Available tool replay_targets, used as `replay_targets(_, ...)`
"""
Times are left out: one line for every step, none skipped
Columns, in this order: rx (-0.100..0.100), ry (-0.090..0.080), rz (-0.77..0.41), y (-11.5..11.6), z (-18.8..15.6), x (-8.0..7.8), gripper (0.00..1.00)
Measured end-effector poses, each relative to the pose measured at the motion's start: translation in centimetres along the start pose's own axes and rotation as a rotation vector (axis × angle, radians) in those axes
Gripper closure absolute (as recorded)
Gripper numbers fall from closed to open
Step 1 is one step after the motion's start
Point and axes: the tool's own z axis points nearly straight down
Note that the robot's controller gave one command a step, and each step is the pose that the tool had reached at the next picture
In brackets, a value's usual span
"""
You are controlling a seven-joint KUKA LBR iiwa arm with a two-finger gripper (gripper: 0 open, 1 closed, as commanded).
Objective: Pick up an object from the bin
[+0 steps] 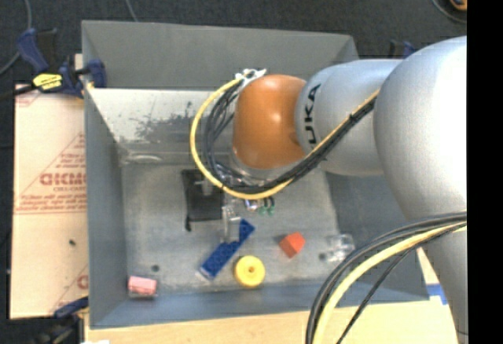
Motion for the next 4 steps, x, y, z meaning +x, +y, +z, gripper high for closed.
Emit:
replay_targets(-0.009, -0.017, 0.365, -0.6, 0.5, -1.0, 1.00)
replay_targets(-0.009, -0.017, 0.367, -0.6, 0.5, -1.0, 1.00)
replay_targets(-0.007, -0.017, 0.320, -1.4, -9.7, -2.4, 1.00)
replay_targets(-0.010, -0.023, 0.335, -1.2, -13.3, -2.3, 1.00)
